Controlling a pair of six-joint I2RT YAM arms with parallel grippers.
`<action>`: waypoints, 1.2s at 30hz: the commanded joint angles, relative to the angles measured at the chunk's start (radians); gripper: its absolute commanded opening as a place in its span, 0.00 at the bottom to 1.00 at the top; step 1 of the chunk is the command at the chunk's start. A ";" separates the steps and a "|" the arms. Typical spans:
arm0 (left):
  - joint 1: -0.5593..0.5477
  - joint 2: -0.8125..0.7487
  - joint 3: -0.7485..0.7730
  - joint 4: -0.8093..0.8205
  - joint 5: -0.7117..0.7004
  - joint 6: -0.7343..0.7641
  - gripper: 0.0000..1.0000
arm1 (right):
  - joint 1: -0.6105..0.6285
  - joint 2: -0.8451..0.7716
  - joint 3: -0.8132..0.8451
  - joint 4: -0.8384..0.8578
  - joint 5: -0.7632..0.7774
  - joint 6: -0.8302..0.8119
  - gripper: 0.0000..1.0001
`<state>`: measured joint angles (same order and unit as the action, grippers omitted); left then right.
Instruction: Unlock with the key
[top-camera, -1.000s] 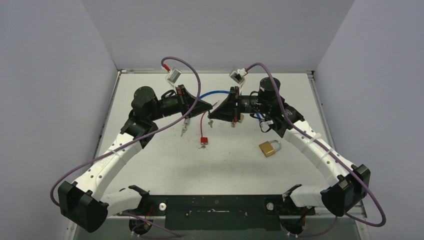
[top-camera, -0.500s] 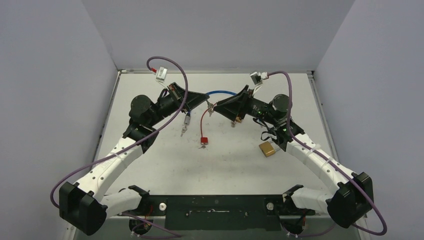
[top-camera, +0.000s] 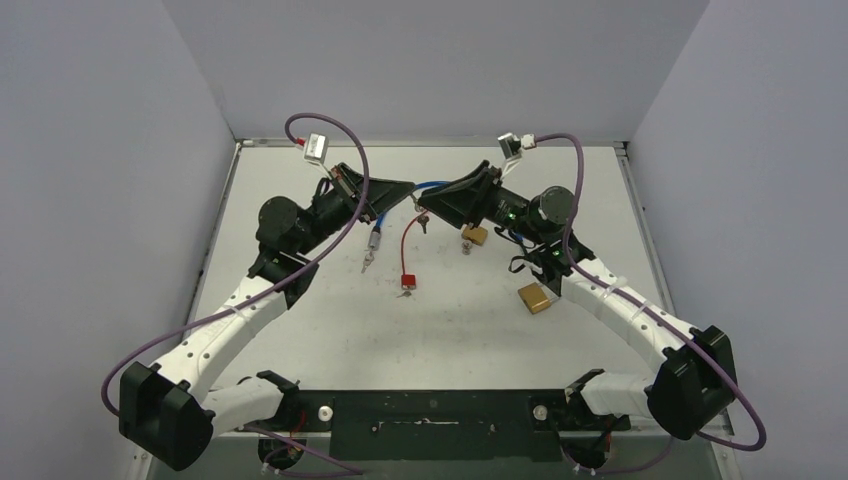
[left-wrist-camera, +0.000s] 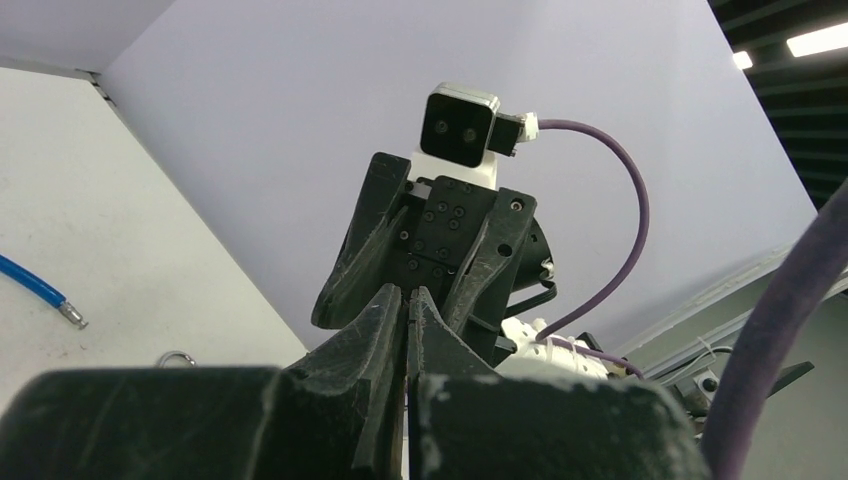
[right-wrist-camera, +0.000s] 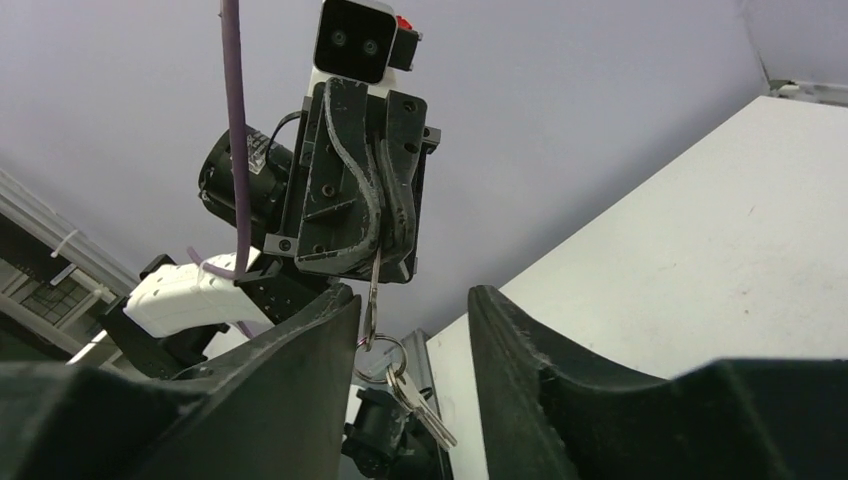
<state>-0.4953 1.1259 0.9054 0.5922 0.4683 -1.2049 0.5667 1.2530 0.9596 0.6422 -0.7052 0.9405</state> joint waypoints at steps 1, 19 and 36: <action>0.004 -0.014 -0.002 0.085 -0.021 -0.015 0.00 | 0.026 0.020 0.060 0.067 -0.019 0.014 0.41; 0.006 -0.044 0.000 0.041 -0.072 0.052 0.00 | 0.036 0.029 0.050 0.086 -0.048 0.048 0.09; 0.043 -0.125 0.199 -0.822 -0.453 0.534 0.71 | -0.076 -0.085 0.001 -0.268 0.036 -0.192 0.00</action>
<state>-0.4786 1.0328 0.9821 0.1509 0.2291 -0.9184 0.5434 1.2503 0.9741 0.5011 -0.7071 0.8722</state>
